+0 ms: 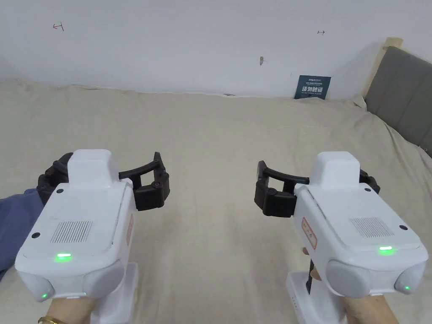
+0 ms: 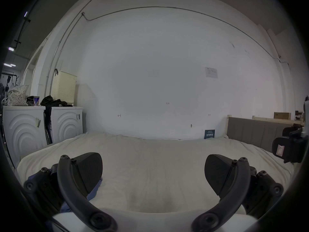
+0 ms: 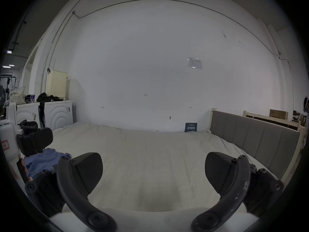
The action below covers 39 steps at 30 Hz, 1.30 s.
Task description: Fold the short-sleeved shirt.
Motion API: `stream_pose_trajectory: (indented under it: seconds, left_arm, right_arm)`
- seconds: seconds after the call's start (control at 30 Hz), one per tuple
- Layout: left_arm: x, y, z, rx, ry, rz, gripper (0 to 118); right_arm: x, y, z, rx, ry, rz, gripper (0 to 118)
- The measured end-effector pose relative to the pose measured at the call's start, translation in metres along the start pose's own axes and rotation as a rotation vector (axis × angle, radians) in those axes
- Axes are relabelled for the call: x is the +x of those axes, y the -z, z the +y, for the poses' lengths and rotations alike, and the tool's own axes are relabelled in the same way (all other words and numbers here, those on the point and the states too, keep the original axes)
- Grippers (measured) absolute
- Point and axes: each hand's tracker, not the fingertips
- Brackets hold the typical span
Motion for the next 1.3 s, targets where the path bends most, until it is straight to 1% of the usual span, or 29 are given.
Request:
stream_pose_trajectory:
  seconds: [0.17,0.3,0.43,0.7,0.73,0.77,0.8,0.83,0.87,0.9,0.93,1.0,1.1,1.3]
  left_arm:
    - [0.004,-0.004,-0.001,0.002,0.029,-0.013,118]
    - [0.006,-0.007,0.000,0.015,0.086,-0.020,118]
    - [0.006,-0.009,0.001,0.009,0.089,-0.025,118]
    - [0.006,-0.008,0.002,-0.009,0.080,-0.024,118]
    - [0.007,-0.009,0.003,-0.014,0.078,-0.022,115]
    - [0.006,-0.009,0.003,-0.017,0.076,-0.025,104]
    - [0.006,-0.009,0.004,-0.020,0.076,-0.029,73]
    - [0.007,-0.008,0.005,-0.024,0.076,-0.027,37]
    - [0.008,-0.006,0.006,-0.038,0.072,-0.016,7]
    - [0.007,-0.005,0.007,-0.047,0.062,0.005,1]
    - [0.007,-0.005,0.008,-0.051,0.042,-0.008,1]
    - [0.006,-0.006,0.009,-0.059,0.036,-0.026,0]
    - [0.010,-0.007,0.008,-0.053,0.068,-0.026,0]
    - [0.010,-0.007,0.010,-0.053,0.054,-0.025,0]
  right_arm:
    - [0.001,0.002,-0.007,-0.034,0.004,-0.006,118]
    - [0.005,0.003,-0.009,-0.056,0.044,-0.018,118]
    - [0.007,0.003,-0.010,-0.056,0.057,-0.026,118]
    - [0.008,0.000,-0.006,-0.047,0.053,-0.028,118]
    - [0.007,0.000,-0.005,-0.045,0.048,-0.031,118]
    - [0.007,-0.002,-0.004,-0.042,0.046,-0.030,117]
    - [0.007,-0.003,-0.003,-0.036,0.045,-0.030,99]
    - [0.006,-0.004,-0.003,-0.029,0.046,-0.035,77]
    - [0.006,-0.004,-0.002,-0.029,0.047,-0.039,46]
    - [0.006,-0.003,-0.001,-0.033,0.050,-0.046,11]
    - [0.007,-0.002,0.000,-0.035,0.062,-0.048,5]
    - [0.008,-0.002,0.002,-0.046,0.069,-0.034,1]
    - [0.007,-0.004,0.004,-0.041,0.066,-0.028,1]
    - [0.008,-0.003,0.005,-0.062,0.075,-0.017,1]
